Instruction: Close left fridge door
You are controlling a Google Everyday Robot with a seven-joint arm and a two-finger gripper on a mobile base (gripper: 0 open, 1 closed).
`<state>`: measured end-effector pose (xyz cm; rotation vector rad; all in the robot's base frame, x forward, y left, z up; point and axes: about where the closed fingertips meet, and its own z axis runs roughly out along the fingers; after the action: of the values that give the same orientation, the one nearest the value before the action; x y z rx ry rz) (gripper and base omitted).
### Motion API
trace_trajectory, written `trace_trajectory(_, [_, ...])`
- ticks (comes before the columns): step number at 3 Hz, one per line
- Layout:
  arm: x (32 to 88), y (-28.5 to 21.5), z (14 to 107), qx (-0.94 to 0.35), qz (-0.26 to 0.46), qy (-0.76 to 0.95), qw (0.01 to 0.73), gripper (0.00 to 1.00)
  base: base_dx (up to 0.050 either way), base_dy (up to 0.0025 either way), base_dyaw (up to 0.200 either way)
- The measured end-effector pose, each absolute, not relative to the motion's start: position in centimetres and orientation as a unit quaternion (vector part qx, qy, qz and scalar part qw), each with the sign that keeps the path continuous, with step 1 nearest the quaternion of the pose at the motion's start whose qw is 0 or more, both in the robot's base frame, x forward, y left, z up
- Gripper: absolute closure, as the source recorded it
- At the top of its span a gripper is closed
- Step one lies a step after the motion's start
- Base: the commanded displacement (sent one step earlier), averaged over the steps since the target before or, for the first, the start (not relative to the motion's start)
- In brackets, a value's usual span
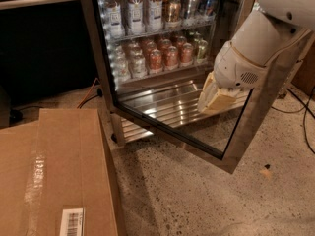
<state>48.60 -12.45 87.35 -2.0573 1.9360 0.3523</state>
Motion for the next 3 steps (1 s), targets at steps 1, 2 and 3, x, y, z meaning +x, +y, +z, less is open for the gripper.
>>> trace_trajectory(1, [49.4,-12.9,84.5,-0.704,0.141,0.683,0.134,1.00,0.000,0.00000,0.000])
trace_trajectory(2, [49.9,-12.4,79.3,-0.699,0.172,0.686,0.108,1.00,0.000,0.00000,0.000])
trace_trajectory(3, [49.9,-12.4,79.3,-0.699,0.172,0.686,0.108,1.00,0.000,0.00000,0.000])
